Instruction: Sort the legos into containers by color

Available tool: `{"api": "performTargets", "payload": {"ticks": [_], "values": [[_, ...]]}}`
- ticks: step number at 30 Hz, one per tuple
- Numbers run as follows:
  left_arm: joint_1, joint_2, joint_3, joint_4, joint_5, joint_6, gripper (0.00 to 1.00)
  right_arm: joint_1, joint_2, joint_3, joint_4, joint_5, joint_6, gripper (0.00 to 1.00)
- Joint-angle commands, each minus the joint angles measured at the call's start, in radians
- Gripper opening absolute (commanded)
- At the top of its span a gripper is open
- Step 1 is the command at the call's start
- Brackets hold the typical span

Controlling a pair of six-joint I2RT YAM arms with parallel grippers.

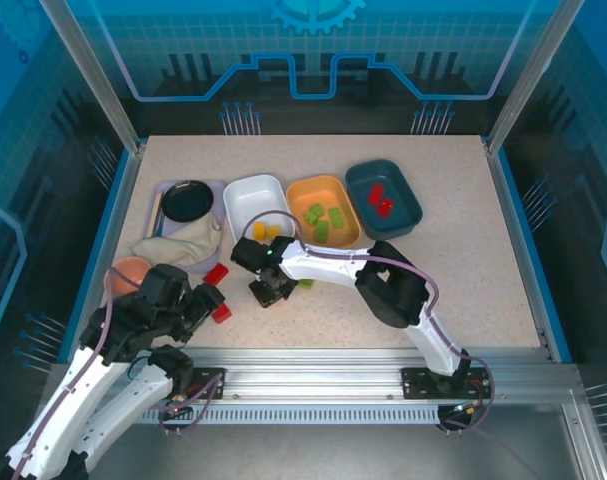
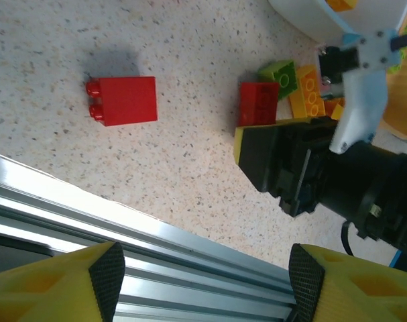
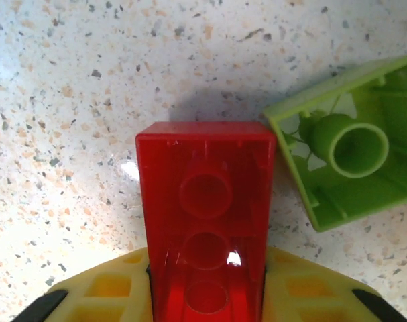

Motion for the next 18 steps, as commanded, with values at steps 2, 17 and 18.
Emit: {"api": "performTargets", "payload": {"ticks": [2,17,18], "values": [[-0.002,0.074,0.018,0.122,0.079,0.086,0.7,-0.06,-0.304,-0.09,-0.02,0.058,0.033,0.24],[-0.141,0.506,0.164,0.415,0.081,0.166,0.7,-0.787,-0.37,-0.113,-0.149,0.039,0.139,0.27],[-0.157,0.536,0.181,0.422,0.074,0.168,0.7,-0.808,-0.332,-0.089,-0.157,0.041,0.163,0.27]]}}
